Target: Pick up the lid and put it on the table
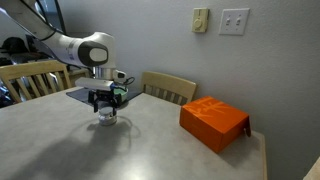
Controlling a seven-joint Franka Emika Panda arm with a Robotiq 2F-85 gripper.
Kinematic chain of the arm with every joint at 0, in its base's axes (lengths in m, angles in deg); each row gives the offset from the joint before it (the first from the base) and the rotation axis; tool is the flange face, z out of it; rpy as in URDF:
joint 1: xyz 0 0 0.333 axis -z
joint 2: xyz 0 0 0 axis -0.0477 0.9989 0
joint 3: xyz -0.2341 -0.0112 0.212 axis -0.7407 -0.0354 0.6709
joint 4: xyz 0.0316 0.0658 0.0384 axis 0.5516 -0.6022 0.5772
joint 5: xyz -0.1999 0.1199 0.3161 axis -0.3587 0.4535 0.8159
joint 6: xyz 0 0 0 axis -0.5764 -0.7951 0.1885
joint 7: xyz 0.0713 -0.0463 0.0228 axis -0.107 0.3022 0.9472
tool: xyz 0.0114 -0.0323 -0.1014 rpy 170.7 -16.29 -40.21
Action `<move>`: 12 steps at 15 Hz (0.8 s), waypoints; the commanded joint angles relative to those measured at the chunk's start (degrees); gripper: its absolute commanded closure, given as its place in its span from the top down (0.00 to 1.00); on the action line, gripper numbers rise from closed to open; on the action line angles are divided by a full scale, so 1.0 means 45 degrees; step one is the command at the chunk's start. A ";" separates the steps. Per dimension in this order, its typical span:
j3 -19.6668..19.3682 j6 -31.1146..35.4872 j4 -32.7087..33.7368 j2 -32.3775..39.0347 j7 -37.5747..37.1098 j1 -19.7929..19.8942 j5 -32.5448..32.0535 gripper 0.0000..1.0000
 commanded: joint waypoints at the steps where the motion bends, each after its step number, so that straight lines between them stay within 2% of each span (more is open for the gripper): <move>1: 0.0216 -0.0518 0.0032 -0.0045 0.0479 0.0188 0.0144 1.00; 5: 0.0129 -0.0175 0.0056 0.0016 0.0432 -0.0059 -0.0209 1.00; 12: 0.0085 -0.0404 0.0302 0.0207 0.0366 -0.0126 -0.0295 0.99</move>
